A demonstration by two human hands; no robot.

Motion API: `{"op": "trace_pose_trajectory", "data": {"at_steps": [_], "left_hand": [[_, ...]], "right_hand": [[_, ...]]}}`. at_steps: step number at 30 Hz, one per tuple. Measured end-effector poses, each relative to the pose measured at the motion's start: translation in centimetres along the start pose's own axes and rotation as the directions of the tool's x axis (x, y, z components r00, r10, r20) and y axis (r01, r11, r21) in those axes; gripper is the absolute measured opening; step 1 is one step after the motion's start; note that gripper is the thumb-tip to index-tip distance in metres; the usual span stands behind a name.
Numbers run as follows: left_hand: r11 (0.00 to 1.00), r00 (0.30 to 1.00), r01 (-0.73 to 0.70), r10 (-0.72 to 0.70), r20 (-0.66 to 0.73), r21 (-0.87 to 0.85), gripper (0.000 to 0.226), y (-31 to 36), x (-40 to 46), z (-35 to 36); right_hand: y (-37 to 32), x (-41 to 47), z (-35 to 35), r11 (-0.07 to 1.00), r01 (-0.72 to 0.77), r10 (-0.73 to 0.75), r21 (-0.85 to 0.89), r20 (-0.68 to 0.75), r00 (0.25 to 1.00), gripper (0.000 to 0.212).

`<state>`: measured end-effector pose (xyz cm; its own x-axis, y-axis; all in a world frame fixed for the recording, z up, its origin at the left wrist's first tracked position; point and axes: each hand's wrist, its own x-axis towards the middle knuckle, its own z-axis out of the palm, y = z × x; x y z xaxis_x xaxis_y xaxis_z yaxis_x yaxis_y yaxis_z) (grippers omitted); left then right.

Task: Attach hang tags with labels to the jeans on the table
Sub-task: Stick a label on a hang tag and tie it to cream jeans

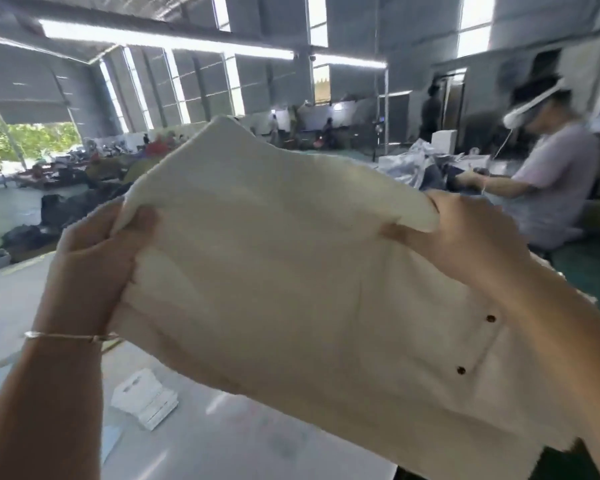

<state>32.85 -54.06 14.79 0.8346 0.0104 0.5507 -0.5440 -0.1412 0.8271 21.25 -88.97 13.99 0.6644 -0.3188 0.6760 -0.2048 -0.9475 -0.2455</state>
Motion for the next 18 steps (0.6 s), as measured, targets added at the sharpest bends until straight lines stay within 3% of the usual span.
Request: {"op": "trace_pose_trajectory", "data": {"at_steps": [3, 7, 11, 12, 13, 14, 15, 16, 18], "left_hand": [[0.996, 0.999, -0.05, 0.05, 0.009, 0.072, 0.032, 0.7, 5.2, 2.7], [0.979, 0.999, -0.023, 0.013, 0.051, 0.204, 0.042, -0.1, 13.6, 6.4], [0.926, 1.0, -0.001, 0.007, -0.013, 0.378, 0.048, -4.0, 21.3, 10.8], [0.869, 1.0, -0.007, 0.007, 0.001, 0.496, 0.05, -5.5, 22.8, 12.1], [0.744, 0.999, -0.001, -0.021, 0.025, 0.668, 0.052, -7.2, 23.9, 13.4], [0.551, 0.996, 0.022, -0.087, 0.032, 0.834, 0.055, -8.8, 24.4, 14.7], [0.385, 0.989, 0.013, -0.144, 0.046, 0.923, 0.056, -10.3, 24.1, 16.1], [0.316, 0.979, -0.019, -0.188, 0.082, 0.949, 0.053, -11.8, 23.5, 17.3], [0.446, 0.953, -0.103, -0.213, 0.217, 0.889, 0.031, -14.9, 20.8, 20.3]], "right_hand": [[1.5, 3.4, -0.3, 1.0, 0.005, -0.005, -0.025, 0.0, 1.0, 0.062], [4.6, 11.3, 1.0, 0.998, -0.047, 0.05, -0.05, 0.054, 0.997, 0.07], [4.8, 20.5, 5.9, 0.994, -0.09, 0.098, -0.057, 0.168, 0.981, 0.075], [4.5, 22.2, 7.7, 0.99, -0.108, 0.127, -0.095, 0.236, 0.963, 0.073], [4.2, 23.3, 9.7, 0.982, -0.108, 0.153, -0.152, 0.326, 0.933, 0.071], [3.9, 23.7, 11.8, 0.973, -0.078, 0.164, -0.215, 0.418, 0.893, 0.07], [4.0, 23.6, 14.0, 0.963, -0.006, 0.145, -0.269, 0.5, 0.854, 0.072], [4.1, 23.1, 16.0, 0.952, 0.099, 0.085, -0.289, 0.562, 0.822, 0.073], [4.9, 21.1, 19.6, 0.954, 0.249, -0.072, -0.165, 0.683, 0.727, 0.068]]}}
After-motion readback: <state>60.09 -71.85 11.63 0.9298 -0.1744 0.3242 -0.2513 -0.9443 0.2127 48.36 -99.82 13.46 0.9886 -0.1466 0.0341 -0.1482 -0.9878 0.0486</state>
